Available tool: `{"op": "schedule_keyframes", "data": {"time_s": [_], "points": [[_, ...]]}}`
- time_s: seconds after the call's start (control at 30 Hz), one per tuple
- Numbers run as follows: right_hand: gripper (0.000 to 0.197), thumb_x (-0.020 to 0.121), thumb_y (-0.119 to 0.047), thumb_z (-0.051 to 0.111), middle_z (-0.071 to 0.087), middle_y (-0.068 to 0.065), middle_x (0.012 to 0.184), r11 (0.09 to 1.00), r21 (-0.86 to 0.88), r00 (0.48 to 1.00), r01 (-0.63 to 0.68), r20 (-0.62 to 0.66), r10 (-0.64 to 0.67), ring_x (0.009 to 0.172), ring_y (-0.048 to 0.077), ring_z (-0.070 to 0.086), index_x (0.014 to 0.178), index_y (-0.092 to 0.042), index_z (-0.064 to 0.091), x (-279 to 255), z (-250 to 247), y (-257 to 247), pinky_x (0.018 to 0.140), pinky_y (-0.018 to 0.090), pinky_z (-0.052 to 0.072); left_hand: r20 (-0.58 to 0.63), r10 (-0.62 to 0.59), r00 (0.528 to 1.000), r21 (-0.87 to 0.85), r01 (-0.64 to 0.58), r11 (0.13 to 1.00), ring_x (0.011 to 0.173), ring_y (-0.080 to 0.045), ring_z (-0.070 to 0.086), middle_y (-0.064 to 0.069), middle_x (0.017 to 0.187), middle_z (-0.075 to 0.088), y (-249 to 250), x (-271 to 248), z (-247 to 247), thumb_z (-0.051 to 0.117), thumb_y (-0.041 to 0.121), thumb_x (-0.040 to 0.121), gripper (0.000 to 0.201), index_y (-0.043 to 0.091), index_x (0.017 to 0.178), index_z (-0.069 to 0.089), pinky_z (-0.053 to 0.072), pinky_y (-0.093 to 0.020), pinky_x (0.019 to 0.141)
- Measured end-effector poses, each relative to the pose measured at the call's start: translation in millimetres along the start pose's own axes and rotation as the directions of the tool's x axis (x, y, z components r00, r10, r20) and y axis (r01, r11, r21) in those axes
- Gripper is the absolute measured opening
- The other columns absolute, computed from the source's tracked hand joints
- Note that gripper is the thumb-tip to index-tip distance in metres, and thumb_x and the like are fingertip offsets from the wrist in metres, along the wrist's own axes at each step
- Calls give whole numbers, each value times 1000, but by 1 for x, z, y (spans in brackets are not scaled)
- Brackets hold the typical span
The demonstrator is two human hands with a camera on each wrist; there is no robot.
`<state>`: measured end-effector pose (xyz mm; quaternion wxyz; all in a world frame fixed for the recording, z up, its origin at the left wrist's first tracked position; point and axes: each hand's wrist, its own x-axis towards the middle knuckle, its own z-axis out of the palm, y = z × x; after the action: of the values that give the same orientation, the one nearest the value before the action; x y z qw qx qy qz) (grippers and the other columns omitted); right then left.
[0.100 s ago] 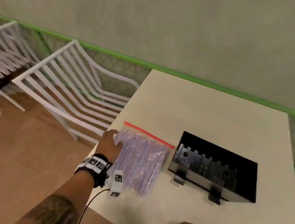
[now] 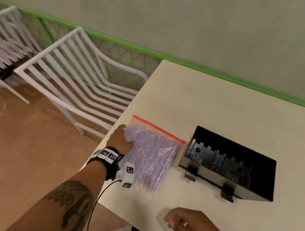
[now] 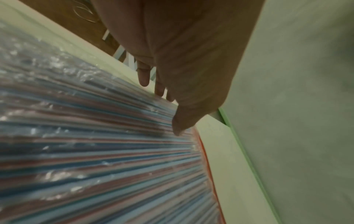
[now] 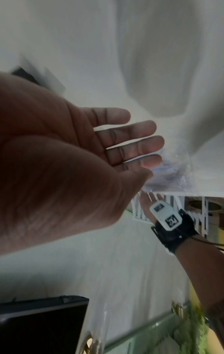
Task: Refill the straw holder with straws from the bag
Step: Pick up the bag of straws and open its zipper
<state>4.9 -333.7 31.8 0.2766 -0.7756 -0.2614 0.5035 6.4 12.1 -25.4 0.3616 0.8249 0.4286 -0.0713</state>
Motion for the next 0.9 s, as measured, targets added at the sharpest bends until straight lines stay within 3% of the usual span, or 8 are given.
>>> {"op": "schedule_keyframes", "data": {"time_s": [0.13,0.27,0.4,0.47,0.6,0.73,0.83,0.9], "points": [[32,99,-19,55,77,-14,102,993,-14,993,120,-15,-120,95,0,68,84,-46,65,25,7,-37,78,3,45,3,-25,1000,90,24,996,138,-36,47,-12,152,48,-35,-2,18,82,33,74,104,21,157,22,40,-55,114],[30,101,-18,52,75,-11,107,980,-64,980,189,-57,-193,96,4,67,86,-41,64,53,14,-50,79,5,44,89,-95,991,24,93,995,135,-38,48,-18,147,50,-59,-32,17,88,29,70,109,13,157,25,43,-49,111],[24,103,-19,48,66,-3,121,951,-203,934,233,-225,-277,107,11,61,117,-21,67,88,16,-78,93,21,46,135,-62,989,-1,62,998,94,-30,56,-14,110,60,-63,-80,11,85,11,74,67,1,129,49,39,-28,75],[28,100,-18,53,57,2,133,931,-245,890,271,-304,-340,120,16,56,128,-18,60,104,13,-97,100,25,44,108,39,993,-15,-37,999,71,-19,47,3,81,47,-66,-99,11,80,1,76,48,10,111,49,31,-19,57],[46,98,-34,58,53,0,147,895,-323,855,309,-317,-410,134,22,51,141,-20,51,128,6,-119,111,40,39,101,214,972,-166,-196,966,59,-4,43,9,73,40,-72,-130,5,71,-7,76,50,18,114,49,35,-16,55],[38,99,-47,55,72,-4,123,924,-230,906,307,-228,-357,116,17,66,130,-27,61,122,5,-123,106,39,47,124,308,943,-360,-247,900,74,4,60,16,82,60,-63,-147,-7,69,-9,82,47,16,116,49,48,-14,64],[25,99,-40,58,76,-6,103,918,-179,878,355,-272,-393,95,16,68,117,-27,68,101,1,-122,88,36,55,123,413,902,-510,-299,806,113,-27,65,-10,125,63,-48,-154,-16,71,-4,82,55,9,130,47,58,-41,85],[17,98,-34,60,75,-9,91,905,-207,822,372,-380,-425,79,12,65,111,-28,70,81,-4,-125,76,32,54,116,469,875,-598,-316,736,119,-34,63,-21,131,58,-31,-161,-23,70,0,87,53,2,133,45,57,-43,91]]}}
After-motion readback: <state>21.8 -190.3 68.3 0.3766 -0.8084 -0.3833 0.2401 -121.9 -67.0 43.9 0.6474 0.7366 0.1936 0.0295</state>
